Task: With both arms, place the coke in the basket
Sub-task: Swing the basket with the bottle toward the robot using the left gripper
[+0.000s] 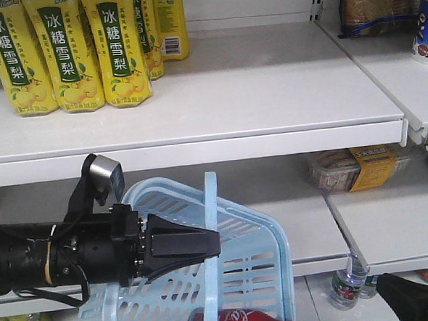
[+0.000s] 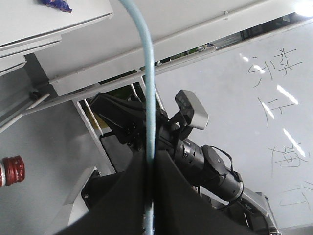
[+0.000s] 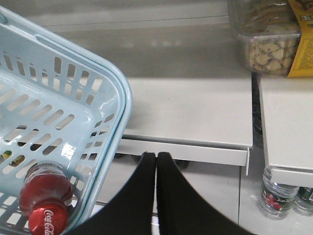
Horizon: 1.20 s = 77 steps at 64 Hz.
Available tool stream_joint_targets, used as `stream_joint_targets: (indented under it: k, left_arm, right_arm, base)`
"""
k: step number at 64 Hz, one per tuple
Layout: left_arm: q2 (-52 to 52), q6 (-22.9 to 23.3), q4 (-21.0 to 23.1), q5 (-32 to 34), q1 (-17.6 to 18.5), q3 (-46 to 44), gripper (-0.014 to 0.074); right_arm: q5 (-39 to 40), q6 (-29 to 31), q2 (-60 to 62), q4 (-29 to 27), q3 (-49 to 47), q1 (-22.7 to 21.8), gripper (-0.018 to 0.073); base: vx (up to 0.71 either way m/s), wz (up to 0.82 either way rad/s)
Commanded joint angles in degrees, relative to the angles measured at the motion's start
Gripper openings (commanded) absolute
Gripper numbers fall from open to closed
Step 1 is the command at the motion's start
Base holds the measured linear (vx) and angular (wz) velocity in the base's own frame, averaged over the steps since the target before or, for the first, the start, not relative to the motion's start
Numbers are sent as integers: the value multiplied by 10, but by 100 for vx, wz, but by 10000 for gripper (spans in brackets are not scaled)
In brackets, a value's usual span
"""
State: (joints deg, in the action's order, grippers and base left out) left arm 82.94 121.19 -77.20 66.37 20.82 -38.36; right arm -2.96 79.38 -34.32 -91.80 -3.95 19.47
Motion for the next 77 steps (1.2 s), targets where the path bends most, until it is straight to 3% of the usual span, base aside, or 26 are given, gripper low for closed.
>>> stream_joint_targets:
  k: [1,15,33,64,77]
  left_arm:
    - [-21,1,56,125,2,-15,-6]
    - [-23,0,59,125,2,-15,-6]
    - [-72,0,11,125,1,-15,-6]
    - [-175,0,-16,120,0,-15,-6]
    - [-207,0,-22,68,0,-15,-6]
  right_arm:
    - [-5,0,-1,-3,-15,1,-5]
    - [-5,0,-1,-3,-15,1,-5]
    - [-5,0,-1,-3,-15,1,-5]
    - [-5,0,-1,-3,-15,1,-5]
    - [-5,0,-1,-3,-15,1,-5]
  base:
    - [0,0]
    - [0,0]
    - [0,0]
    - [0,0]
    - [0,0]
